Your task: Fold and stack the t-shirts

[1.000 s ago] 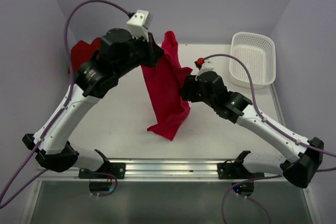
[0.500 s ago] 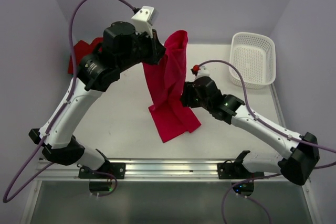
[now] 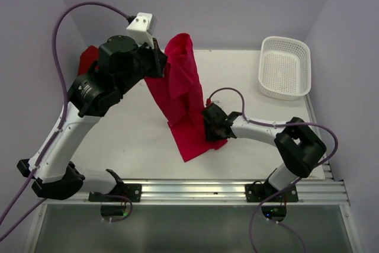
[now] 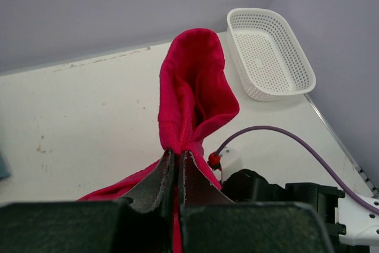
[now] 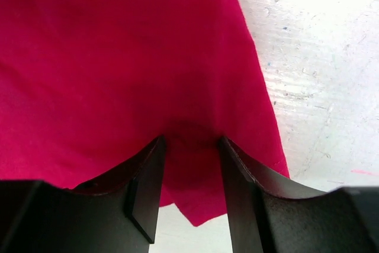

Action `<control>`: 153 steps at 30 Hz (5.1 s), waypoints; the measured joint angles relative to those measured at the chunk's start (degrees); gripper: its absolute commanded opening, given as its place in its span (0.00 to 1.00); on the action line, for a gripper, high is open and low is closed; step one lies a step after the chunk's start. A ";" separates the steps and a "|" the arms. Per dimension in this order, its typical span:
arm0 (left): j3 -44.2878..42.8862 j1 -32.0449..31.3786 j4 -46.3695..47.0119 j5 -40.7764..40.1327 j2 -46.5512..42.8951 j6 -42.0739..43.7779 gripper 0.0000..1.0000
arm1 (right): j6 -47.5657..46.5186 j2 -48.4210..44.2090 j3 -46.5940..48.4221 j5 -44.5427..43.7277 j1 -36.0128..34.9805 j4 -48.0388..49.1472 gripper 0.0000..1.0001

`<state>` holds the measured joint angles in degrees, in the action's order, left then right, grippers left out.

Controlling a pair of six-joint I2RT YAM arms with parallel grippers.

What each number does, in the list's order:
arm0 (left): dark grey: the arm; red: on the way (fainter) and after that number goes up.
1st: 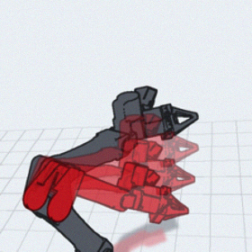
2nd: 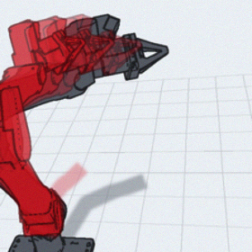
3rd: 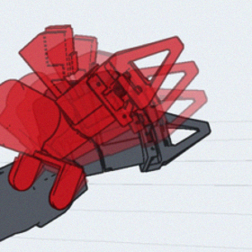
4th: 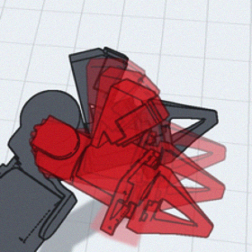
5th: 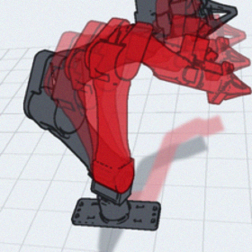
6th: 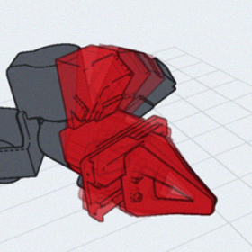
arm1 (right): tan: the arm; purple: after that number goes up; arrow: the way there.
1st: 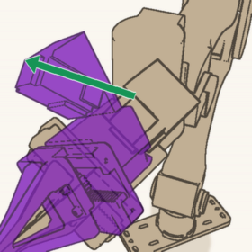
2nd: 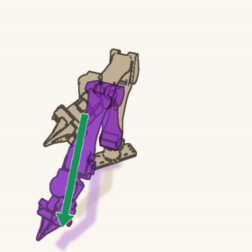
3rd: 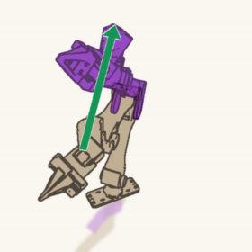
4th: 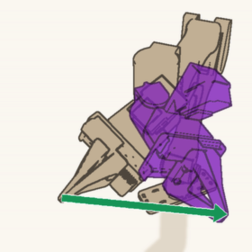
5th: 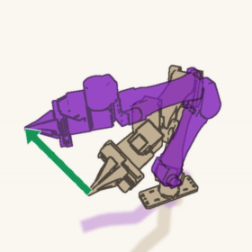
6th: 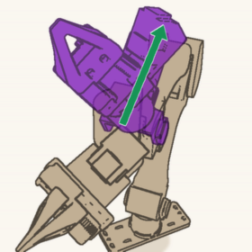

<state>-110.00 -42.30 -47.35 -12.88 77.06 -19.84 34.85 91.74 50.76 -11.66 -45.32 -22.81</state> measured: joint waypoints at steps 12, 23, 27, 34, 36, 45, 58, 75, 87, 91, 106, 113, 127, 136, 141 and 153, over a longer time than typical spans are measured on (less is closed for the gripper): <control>8.72 0.31 1.33 -5.49 -4.39 0.59 0.00 | 2.56 -1.03 -2.43 -2.29 0.04 2.56 0.00; 26.97 0.74 4.94 -11.78 -13.07 -1.46 0.00 | 1.31 -10.78 -0.72 -5.22 0.00 -7.96 0.00; 41.77 1.66 4.98 -15.13 -19.67 -6.91 0.00 | -0.70 -16.50 4.87 -9.14 0.07 -13.81 0.00; 60.63 2.16 3.13 -17.66 -31.26 -20.17 0.00 | -4.04 -21.03 13.27 -15.28 2.75 -21.51 0.00; 64.30 2.16 3.17 -16.94 -32.70 -23.56 0.00 | -4.83 -21.00 14.29 -16.35 4.17 -22.73 0.00; 82.25 2.16 7.32 -10.01 -31.26 -35.69 0.03 | -8.24 -20.87 16.02 -18.05 10.95 -25.99 0.00; 86.29 2.16 14.49 -3.58 -35.10 -40.79 1.00 | -9.92 -19.17 17.79 -18.14 12.44 -26.01 0.00; 78.44 0.72 17.68 2.73 -33.44 -41.53 0.93 | -10.05 -18.99 17.44 -17.70 12.46 -25.81 0.00; 78.77 -1.81 8.17 1.62 -33.31 -44.15 0.94 | -10.05 -18.99 16.98 -17.33 12.76 -25.62 0.00; 76.19 -2.14 2.73 -1.42 -33.64 -44.15 0.93 | -10.03 -18.99 16.17 -17.09 12.76 -25.59 0.00; 77.79 -2.29 4.63 -4.31 -26.18 -43.34 0.87 | -10.01 -19.06 14.12 -14.27 13.09 -23.23 0.00; 78.42 -2.29 6.51 -4.57 -24.98 -42.14 0.84 | -10.01 -19.08 13.70 -14.29 13.20 -22.99 0.00; 81.61 -2.29 6.36 -4.90 -25.88 -42.18 0.33 | -10.01 -19.74 13.62 -14.32 13.51 -22.99 0.00; 81.94 -2.27 7.58 -5.57 -24.79 -41.48 0.16 | -10.01 -19.91 13.57 -14.32 13.51 -23.02 0.00; 82.47 -2.27 7.85 -5.81 -24.83 -40.70 0.00 | -10.01 -19.91 13.57 -14.34 13.53 -23.02 0.00; 67.60 -2.27 2.27 -10.54 -31.50 -37.38 0.00 | -5.11 -19.87 12.33 -19.74 15.32 -24.15 0.76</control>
<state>-42.39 -44.58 -45.08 -23.42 45.56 -57.21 29.74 71.88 63.09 -31.40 -30.00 -46.96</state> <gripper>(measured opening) 0.008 0.715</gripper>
